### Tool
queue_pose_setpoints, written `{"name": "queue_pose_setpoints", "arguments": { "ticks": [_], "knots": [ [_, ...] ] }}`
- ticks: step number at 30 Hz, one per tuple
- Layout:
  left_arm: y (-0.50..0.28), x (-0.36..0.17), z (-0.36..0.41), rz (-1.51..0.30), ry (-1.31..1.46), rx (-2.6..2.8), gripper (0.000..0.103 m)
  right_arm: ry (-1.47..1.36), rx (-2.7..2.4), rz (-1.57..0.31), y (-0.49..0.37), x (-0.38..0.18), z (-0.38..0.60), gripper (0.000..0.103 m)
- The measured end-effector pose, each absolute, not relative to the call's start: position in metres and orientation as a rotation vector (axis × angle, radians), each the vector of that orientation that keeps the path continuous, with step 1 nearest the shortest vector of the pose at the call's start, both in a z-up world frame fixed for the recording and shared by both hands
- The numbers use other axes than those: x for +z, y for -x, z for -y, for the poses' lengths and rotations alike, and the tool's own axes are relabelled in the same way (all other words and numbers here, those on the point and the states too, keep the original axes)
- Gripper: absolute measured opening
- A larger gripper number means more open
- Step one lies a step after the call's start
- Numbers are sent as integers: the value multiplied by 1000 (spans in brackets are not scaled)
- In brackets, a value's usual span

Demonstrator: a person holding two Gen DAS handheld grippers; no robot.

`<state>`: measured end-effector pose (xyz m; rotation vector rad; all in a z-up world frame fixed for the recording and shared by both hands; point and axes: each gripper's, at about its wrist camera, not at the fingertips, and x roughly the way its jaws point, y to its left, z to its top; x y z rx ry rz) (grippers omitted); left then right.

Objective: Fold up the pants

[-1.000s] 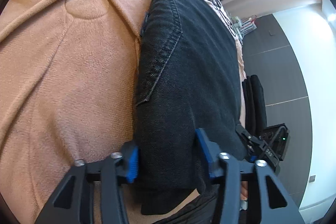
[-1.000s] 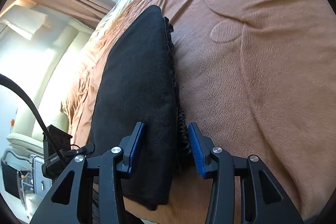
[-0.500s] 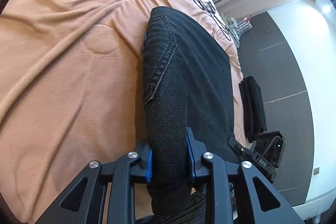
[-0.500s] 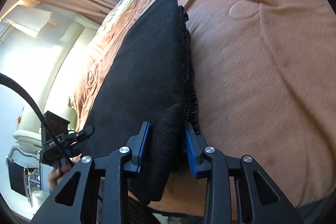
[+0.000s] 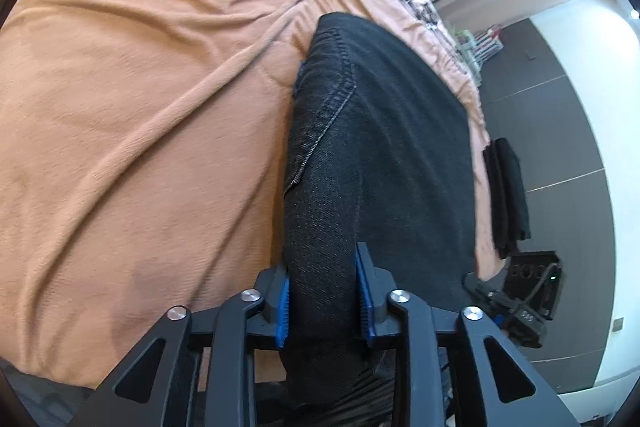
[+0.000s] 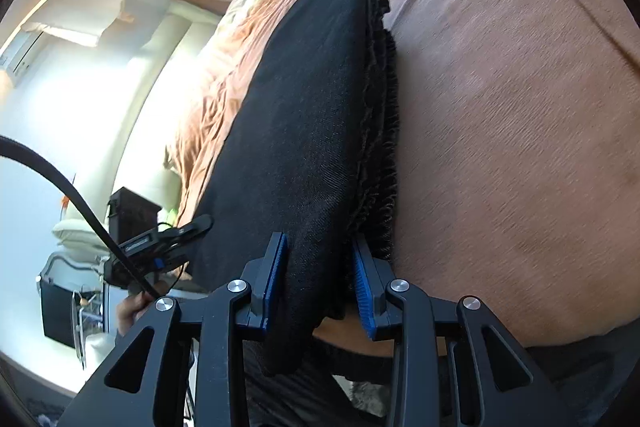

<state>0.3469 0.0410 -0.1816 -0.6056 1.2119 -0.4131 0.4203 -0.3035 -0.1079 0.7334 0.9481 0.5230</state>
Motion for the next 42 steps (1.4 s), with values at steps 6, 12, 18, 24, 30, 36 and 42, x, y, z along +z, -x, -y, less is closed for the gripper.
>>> {"name": "queue_pose_setpoints", "arguments": {
  "ticks": [6, 12, 18, 24, 30, 36, 42],
  "knots": [
    [-356, -182, -37, -1246, 480, -367, 56, -735, 481, -912, -440, -107, 326, 51],
    [-374, -188, -38, -1248, 504, -369, 56, -822, 481, -902, -474, -119, 357, 68],
    [-390, -193, -39, -1237, 541, -374, 56, -880, 539, -934, -510, -137, 364, 68],
    [-411, -194, -41, -1213, 578, -382, 56, -907, 553, -964, -536, -147, 363, 68],
    [-430, -198, -42, -1194, 625, -406, 56, -913, 554, -1002, -550, -150, 363, 68],
    [-438, -206, -39, -1177, 689, -428, 56, -878, 543, -1044, -562, -141, 353, 68],
    [-444, -206, -34, -1174, 701, -437, 55, -816, 523, -1060, -563, -130, 346, 66]
  ]
}}
